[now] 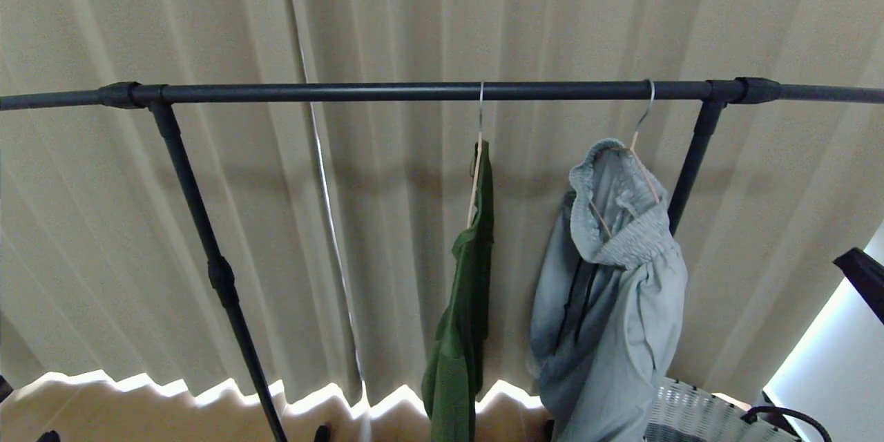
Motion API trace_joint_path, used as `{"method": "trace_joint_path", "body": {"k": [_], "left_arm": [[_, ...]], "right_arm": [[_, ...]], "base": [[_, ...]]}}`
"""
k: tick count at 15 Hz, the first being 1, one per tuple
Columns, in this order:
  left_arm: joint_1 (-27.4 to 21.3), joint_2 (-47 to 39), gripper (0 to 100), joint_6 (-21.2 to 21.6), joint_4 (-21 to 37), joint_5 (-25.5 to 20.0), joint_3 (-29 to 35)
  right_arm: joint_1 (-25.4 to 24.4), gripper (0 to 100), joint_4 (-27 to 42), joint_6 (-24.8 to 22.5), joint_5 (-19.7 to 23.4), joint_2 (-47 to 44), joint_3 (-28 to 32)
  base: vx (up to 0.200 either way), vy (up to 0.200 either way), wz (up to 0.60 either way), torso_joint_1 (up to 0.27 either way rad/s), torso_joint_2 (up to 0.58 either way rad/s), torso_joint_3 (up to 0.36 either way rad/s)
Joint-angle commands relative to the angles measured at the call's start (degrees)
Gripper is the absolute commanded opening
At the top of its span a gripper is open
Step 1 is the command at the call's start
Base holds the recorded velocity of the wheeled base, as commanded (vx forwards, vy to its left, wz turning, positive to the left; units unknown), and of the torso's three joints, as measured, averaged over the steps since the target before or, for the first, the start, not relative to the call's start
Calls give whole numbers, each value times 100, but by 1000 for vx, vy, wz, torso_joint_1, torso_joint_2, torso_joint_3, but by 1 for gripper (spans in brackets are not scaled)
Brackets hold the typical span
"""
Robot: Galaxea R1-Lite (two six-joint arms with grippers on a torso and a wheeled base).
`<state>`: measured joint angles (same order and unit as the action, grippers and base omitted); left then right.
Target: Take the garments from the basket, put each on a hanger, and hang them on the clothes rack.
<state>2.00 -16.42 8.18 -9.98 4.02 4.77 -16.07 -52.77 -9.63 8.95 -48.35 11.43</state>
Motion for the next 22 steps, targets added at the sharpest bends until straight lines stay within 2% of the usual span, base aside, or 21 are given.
{"method": "trace_joint_path", "body": {"k": [1, 3, 4, 6, 9, 10, 11, 12, 15, 17, 18, 19, 22], "left_arm": [[143, 614, 100, -1, 304, 2, -90], [143, 1080, 100, 26, 673, -16, -143], [134, 1132, 100, 61, 682, 11, -248], [134, 1141, 100, 87, 392, -7, -477], [81, 1176, 100, 52, 366, -121, -477], [-112, 1378, 100, 8, 453, -604, -477], [-156, 1484, 100, 8, 471, -763, -477], [-182, 1537, 100, 61, 480, -886, -477], [-182, 1572, 100, 61, 462, -824, -477], [-182, 1572, 100, 114, 453, -771, -477], [-182, 1572, 100, 87, 453, -807, -477], [-182, 1572, 100, 52, 462, -771, -477], [-182, 1581, 100, -185, 471, -771, -477]], "right_arm": [[-2, 100, 171, -4, 2, 344, 52], [-2, 100, 461, -56, 2, 475, 87], [-10, 100, 566, -109, 2, 502, 87], [-10, 100, 760, -197, 2, 634, 61], [-2, 100, 988, -206, 2, 871, 87], [7, 100, 1480, -215, -7, 1170, 166], [7, 100, 1683, -223, -7, 1293, 166], [25, 100, 2245, -232, -25, 1592, 228], [77, 100, 2966, -232, -86, 2242, 263], [411, 100, 3317, -188, -341, 2567, 8], [596, 100, 3361, 31, -657, 2787, -440], [737, 100, 3423, 269, -737, 2998, -678], [1167, 100, 4196, 770, -745, 3604, -862]], "base": [[0, 0, 0, 0, 0, 0], [0, 0, 0, 0, 0, 0], [0, 0, 0, 0, 0, 0], [0, 0, 0, 0, 0, 0], [0, 0, 0, 0, 0, 0], [0, 0, 0, 0, 0, 0], [0, 0, 0, 0, 0, 0], [0, 0, 0, 0, 0, 0], [0, 0, 0, 0, 0, 0], [0, 0, 0, 0, 0, 0], [0, 0, 0, 0, 0, 0], [0, 0, 0, 0, 0, 0], [0, 0, 0, 0, 0, 0]]}}
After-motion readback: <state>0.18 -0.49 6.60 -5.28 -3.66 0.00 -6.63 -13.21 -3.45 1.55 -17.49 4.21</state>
